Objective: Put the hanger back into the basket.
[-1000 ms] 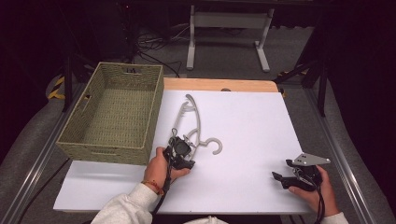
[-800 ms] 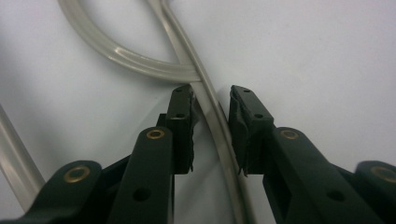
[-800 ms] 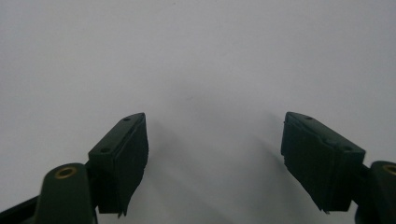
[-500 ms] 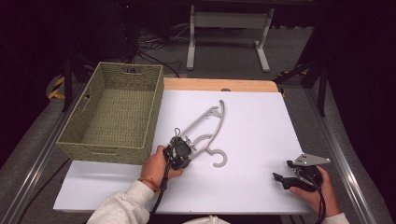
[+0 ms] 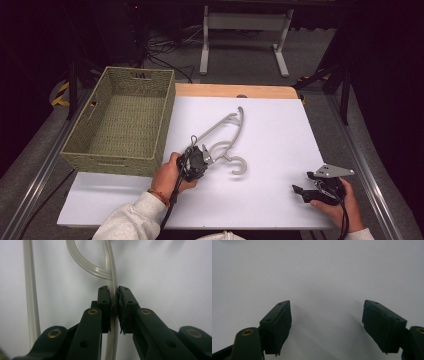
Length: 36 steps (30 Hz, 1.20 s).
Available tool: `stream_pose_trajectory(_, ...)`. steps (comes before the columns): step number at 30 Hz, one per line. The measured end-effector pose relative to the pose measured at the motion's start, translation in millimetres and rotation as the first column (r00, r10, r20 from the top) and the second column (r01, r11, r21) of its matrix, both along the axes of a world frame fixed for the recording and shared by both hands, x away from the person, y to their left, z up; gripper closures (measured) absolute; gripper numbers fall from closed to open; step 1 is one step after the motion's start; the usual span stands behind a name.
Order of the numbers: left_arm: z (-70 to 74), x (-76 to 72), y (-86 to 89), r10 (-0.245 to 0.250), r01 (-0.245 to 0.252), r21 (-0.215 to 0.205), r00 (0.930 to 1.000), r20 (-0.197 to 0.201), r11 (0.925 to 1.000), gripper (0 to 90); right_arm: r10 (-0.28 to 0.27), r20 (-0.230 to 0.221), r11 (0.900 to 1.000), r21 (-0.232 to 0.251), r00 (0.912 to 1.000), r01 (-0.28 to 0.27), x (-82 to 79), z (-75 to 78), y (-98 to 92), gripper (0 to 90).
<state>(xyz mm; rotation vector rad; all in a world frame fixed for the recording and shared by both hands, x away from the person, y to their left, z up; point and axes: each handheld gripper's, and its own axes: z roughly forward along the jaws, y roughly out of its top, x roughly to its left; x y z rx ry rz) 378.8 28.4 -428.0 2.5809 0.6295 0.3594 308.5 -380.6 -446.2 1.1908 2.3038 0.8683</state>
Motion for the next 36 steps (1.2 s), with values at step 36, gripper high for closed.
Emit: stream_pose_trajectory(36, 4.8, 48.4, -21.5, -0.041, 0.087, 0.165, 0.9636, -0.264, 0.9825, 80.2, 0.012, -0.022, 1.0, 0.018, 0.9997, -0.012, 1.6, -3.4, -0.9, 23.6)
